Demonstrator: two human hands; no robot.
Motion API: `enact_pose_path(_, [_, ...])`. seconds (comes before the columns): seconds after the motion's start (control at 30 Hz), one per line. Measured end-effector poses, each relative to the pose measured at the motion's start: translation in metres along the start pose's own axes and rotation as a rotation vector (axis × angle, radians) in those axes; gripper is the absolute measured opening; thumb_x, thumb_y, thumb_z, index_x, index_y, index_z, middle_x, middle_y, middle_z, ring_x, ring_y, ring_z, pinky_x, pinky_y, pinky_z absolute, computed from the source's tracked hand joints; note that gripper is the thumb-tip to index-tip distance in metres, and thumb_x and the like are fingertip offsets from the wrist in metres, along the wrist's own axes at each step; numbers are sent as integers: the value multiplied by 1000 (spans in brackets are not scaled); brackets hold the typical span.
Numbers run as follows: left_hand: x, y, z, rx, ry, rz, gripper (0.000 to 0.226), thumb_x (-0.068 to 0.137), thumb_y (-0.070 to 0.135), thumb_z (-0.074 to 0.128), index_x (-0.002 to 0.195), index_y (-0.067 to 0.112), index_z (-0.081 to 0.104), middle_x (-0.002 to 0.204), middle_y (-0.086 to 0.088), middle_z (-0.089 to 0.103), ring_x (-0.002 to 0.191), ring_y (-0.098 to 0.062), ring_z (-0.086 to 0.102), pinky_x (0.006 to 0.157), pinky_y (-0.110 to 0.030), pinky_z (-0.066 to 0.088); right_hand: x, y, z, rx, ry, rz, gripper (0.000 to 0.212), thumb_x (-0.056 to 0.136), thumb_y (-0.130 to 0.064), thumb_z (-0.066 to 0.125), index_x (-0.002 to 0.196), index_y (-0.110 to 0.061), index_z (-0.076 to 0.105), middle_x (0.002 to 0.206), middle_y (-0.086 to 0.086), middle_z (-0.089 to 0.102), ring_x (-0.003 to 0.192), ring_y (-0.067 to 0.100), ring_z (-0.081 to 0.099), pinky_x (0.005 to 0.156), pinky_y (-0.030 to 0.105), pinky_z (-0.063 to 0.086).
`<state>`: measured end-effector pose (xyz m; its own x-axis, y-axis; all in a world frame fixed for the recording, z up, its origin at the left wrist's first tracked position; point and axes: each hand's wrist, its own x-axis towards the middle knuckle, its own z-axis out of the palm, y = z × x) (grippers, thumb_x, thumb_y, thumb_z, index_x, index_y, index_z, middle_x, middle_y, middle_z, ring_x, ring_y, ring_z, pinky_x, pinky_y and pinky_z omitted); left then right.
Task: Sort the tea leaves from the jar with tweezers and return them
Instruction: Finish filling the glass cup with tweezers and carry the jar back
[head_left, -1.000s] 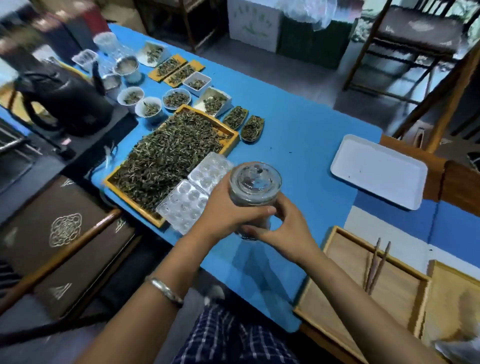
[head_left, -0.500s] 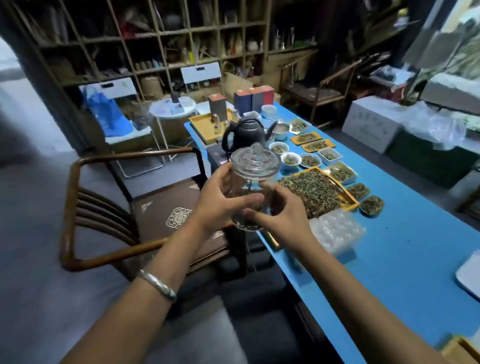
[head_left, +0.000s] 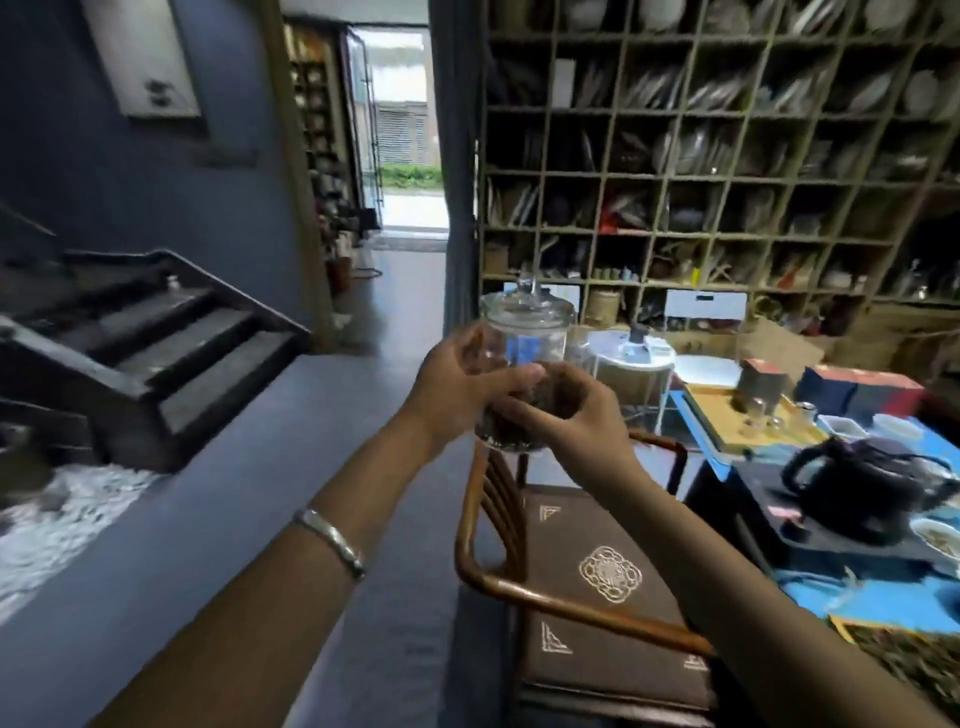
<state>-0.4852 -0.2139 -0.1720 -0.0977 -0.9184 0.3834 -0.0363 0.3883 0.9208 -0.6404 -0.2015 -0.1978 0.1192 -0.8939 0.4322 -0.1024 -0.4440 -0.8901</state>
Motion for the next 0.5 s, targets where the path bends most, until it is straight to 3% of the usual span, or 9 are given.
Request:
enact_pose_path(0.07, [21,4,-42,18,35,16,25,73,13,83,83,32,71,83,18,73,82,-2,70,66,-17,53,35,-4,36,46,-30,-25,53,63,-38,82,106,-12,65,94,3,73,86,13,71,69,25,58])
enact_pose_path(0.2, [76,0,-120,56,66,36,26,74,14,83,92,23,67,83,18,73,82,-1,70,67,-18,54,106,-1,102,55,-49,-66,57,56,-52,77,105,-25,64,93,-7,72,85,2,69,65,13,53])
enact_pose_path(0.3, [127,-5,-172,72,76,61,26,72,16,84,91,22,66,84,13,72,86,-11,71,73,-28,57,168,7,144,38,-20,-112,60,55,-54,79,105,-23,65,94,-6,72,87,4,69,70,18,56])
enact_pose_path(0.43, [193,6,-231,52,73,94,28,63,25,89,83,34,71,84,23,71,80,1,70,67,-21,56,256,0,184,-20,27,-174,65,52,-57,80,104,-20,67,89,-5,73,82,4,68,69,18,54])
enact_pose_path(0.5, [222,18,-258,68,51,119,30,54,39,87,81,42,73,89,23,72,84,1,70,70,-21,55,294,-8,202,-34,40,-192,74,49,-62,83,106,-18,66,92,-1,73,85,10,69,75,28,56])
